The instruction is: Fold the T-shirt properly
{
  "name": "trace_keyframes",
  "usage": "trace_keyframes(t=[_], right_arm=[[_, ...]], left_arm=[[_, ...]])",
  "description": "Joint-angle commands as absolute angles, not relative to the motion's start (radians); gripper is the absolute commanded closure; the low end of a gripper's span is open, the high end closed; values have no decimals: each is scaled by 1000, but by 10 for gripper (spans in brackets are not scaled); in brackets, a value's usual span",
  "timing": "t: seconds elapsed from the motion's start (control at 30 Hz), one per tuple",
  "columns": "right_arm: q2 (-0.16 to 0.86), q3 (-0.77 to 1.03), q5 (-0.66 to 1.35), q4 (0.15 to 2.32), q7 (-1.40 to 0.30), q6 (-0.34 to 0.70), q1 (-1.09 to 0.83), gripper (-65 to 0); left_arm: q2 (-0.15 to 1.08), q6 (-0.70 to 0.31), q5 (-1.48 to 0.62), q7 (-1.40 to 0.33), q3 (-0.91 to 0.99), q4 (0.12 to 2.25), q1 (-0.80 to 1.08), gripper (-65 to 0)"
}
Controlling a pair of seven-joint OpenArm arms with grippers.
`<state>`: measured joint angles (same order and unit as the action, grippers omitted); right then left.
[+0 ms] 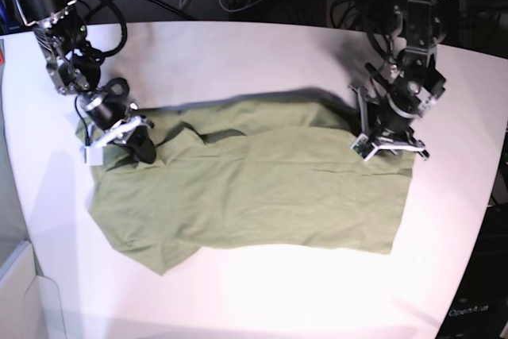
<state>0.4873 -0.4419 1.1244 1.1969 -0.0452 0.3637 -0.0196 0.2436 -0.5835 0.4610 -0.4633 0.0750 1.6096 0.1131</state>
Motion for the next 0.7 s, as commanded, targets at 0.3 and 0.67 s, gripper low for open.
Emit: trace_keyframes(t=[0.3, 0.67], right_arm=[[503, -432, 1132, 1213, -22, 380, -5, -13], [503, -438, 1132, 1211, -22, 380, 25, -12]], left_arm=[[245, -572, 455, -443, 99, 1609, 79, -28], [249, -575, 458, -446, 142, 1692, 79, -28]])
